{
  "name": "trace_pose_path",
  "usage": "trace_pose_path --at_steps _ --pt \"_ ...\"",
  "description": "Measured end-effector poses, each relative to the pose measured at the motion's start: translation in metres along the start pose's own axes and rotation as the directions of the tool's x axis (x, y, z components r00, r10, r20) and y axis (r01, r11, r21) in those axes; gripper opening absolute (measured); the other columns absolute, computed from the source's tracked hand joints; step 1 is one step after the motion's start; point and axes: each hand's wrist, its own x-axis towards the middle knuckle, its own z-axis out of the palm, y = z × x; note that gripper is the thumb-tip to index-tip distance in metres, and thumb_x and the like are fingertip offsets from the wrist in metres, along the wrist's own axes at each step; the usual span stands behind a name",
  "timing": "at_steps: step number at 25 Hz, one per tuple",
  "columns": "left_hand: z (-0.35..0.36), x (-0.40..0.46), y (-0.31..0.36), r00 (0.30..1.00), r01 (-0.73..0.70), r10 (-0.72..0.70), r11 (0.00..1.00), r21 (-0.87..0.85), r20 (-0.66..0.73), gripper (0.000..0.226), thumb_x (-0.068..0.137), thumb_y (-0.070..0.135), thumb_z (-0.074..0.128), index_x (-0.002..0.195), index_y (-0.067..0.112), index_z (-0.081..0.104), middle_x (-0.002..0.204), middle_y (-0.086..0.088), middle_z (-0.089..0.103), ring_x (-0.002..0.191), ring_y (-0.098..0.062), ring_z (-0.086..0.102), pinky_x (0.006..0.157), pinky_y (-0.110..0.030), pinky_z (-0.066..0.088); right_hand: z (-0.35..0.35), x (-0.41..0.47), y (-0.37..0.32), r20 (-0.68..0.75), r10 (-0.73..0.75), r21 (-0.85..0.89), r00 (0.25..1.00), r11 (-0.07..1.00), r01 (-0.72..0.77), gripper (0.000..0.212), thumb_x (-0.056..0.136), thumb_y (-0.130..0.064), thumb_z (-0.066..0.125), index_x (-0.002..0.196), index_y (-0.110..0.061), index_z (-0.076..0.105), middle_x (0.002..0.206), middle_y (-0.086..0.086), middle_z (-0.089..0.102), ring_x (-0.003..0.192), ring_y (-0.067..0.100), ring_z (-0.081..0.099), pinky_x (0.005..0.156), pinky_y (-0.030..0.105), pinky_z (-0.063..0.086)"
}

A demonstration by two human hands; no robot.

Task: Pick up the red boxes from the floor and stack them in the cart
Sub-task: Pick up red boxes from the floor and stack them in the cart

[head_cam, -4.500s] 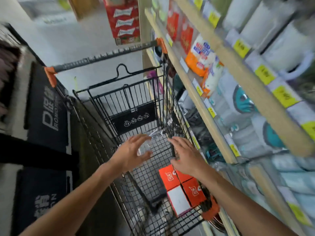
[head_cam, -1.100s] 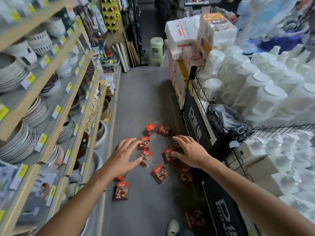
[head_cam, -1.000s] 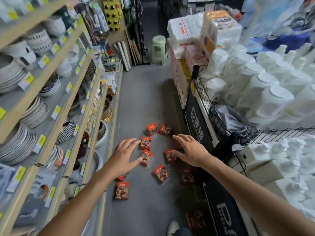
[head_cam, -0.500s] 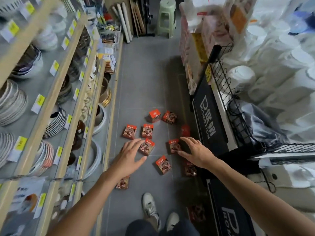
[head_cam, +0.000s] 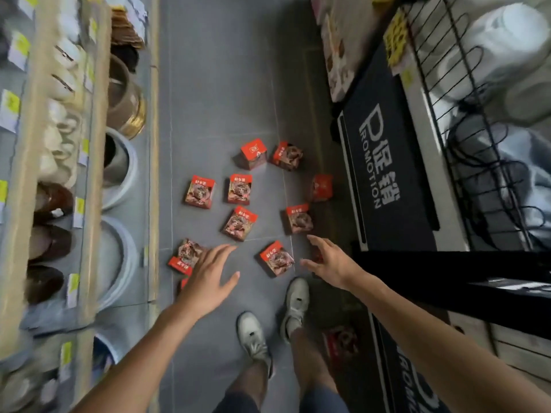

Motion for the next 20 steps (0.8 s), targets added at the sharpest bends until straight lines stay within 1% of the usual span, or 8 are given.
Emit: trace_pose_path --at_steps 3,5,8,11,13,16,18,20 --pt "0.055 0.034 -0.040 1.000 0.021 -0.021 1.000 -0.019 0.016 0.067 0.088 0.053 0.044 0.141 0.012 0.049 0.140 -0.004 0.050 0.133 -0.024 0.044 0.115 -0.041 0.032 0.032 0.067 0.043 0.047 0.055 0.040 0.997 0.998 -0.057 0.084 0.091 -0.061 0.062 0.159 -0.026 0.028 0.161 0.003 0.035 0.145 0.027 0.040 0.119 0.043 0.035" --pt "0.096 0.061 -0.067 0.999 0.039 -0.038 0.999 -0.018 0.027 0.067 0.087 0.052 0.045 0.140 0.011 0.050 0.137 -0.006 0.051 0.130 -0.028 0.047 0.112 -0.038 0.033 0.056 0.118 0.072 0.090 0.071 0.035 0.993 0.997 -0.074 0.087 0.089 -0.063 0.065 0.158 -0.025 0.028 0.161 0.004 0.034 0.146 0.026 0.037 0.120 0.041 0.033" --pt "0.157 0.096 -0.105 0.998 0.061 -0.061 0.998 -0.028 0.019 0.070 0.087 0.053 0.043 0.143 0.013 0.048 0.141 -0.004 0.050 0.132 -0.024 0.044 0.113 -0.030 0.028 0.101 0.198 0.113 0.121 0.107 0.052 0.987 0.992 -0.114 0.091 0.085 -0.059 0.071 0.156 -0.019 0.032 0.160 0.006 0.036 0.145 0.026 0.037 0.120 0.040 0.032" --pt "0.209 0.121 -0.142 0.996 0.088 -0.088 0.995 -0.049 0.005 0.069 0.086 0.054 0.043 0.145 0.017 0.046 0.145 -0.001 0.048 0.135 -0.021 0.042 0.113 -0.034 0.031 0.148 0.267 0.143 0.134 0.145 0.180 0.980 0.969 -0.168 0.096 0.075 -0.052 0.083 0.153 -0.021 0.038 0.156 0.005 0.042 0.143 0.027 0.042 0.117 0.043 0.037" --pt "0.245 0.134 -0.173 0.995 0.095 -0.096 0.993 -0.076 -0.006 0.066 0.087 0.052 0.046 0.145 0.019 0.044 0.145 0.003 0.047 0.136 -0.019 0.043 0.111 -0.037 0.036 0.181 0.312 0.165 0.148 0.155 0.211 0.977 0.960 -0.184 0.097 0.073 -0.049 0.086 0.153 -0.021 0.039 0.154 0.003 0.044 0.142 0.026 0.044 0.116 0.041 0.038" --pt "0.294 0.147 -0.215 0.994 0.111 -0.112 0.990 -0.089 -0.006 0.065 0.086 0.049 0.049 0.144 0.018 0.046 0.144 0.003 0.049 0.135 -0.016 0.043 0.113 -0.025 0.028 0.225 0.370 0.196 0.144 0.143 0.218 0.979 0.961 -0.172 0.090 0.081 -0.036 0.084 0.154 -0.015 0.037 0.156 0.009 0.043 0.141 0.027 0.043 0.115 0.036 0.038" --pt "0.317 0.148 -0.233 0.990 0.138 -0.138 0.987 -0.081 0.008 0.066 0.087 0.050 0.048 0.144 0.019 0.046 0.145 0.004 0.048 0.136 -0.015 0.043 0.114 -0.013 0.018 0.246 0.397 0.210 0.126 0.154 0.216 0.980 0.960 -0.179 0.090 0.080 -0.034 0.086 0.153 -0.011 0.039 0.154 0.010 0.044 0.141 0.027 0.043 0.114 0.034 0.039" --pt "0.340 0.148 -0.249 0.985 0.170 -0.169 0.982 -0.085 0.022 0.067 0.087 0.052 0.045 0.146 0.023 0.043 0.146 0.009 0.044 0.139 -0.011 0.038 0.111 -0.007 0.010 0.270 0.420 0.225 0.119 0.143 0.238 0.983 0.957 -0.168 0.075 0.075 -0.029 0.091 0.137 -0.015 0.051 0.136 -0.004 0.057 0.130 0.019 0.052 0.101 0.014 0.042"
